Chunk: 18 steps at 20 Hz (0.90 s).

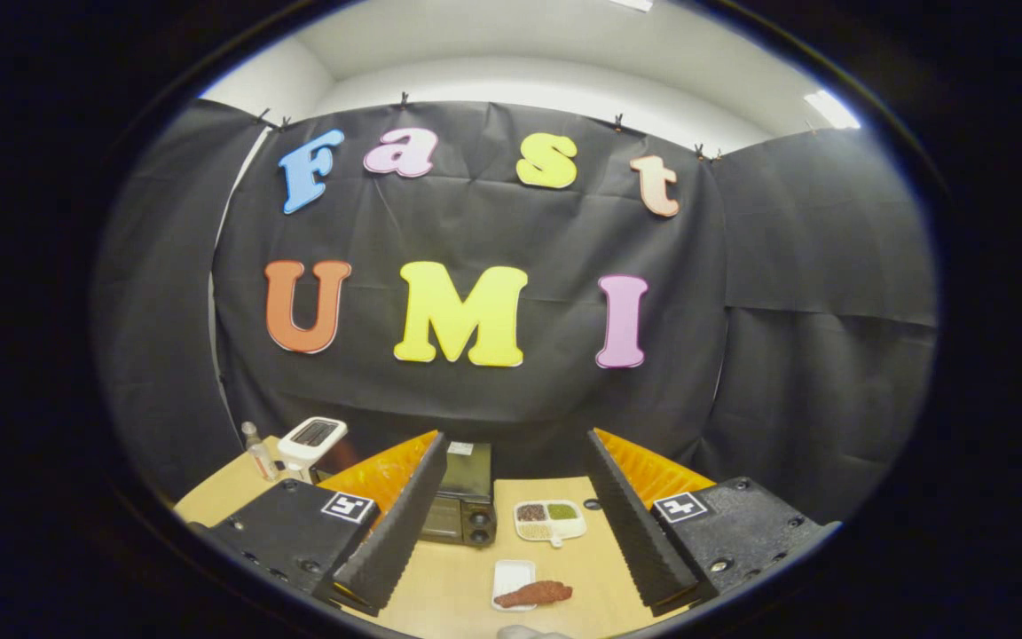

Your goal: Open the toaster oven, put the food inside, and close the toaster oven door.

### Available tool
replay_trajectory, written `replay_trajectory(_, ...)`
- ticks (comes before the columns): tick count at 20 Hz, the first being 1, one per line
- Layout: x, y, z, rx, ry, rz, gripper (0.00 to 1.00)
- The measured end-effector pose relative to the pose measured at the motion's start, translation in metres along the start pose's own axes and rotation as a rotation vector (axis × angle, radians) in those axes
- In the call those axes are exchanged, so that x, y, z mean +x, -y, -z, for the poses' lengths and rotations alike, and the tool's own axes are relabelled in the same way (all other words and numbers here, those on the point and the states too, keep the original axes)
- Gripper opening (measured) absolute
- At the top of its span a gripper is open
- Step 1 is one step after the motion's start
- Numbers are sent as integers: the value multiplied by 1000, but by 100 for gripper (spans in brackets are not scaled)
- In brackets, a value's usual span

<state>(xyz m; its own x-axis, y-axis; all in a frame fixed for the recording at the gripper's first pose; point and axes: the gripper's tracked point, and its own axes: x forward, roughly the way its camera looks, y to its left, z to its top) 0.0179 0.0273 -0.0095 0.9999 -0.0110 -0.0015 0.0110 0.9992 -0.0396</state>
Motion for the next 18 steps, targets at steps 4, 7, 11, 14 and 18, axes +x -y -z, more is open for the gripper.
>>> replay_trajectory(4, 15, -19, 8, -13, 5, -7, 99)
replay_trajectory(7, 35, -43, 21, 27, -7, -20, 99)
replay_trajectory(11, 73, -83, 56, 75, -68, -52, 99)
replay_trajectory(14, 103, -118, 85, 77, -109, -87, 100)
replay_trajectory(18, 141, -158, 127, 66, -166, -126, 100)
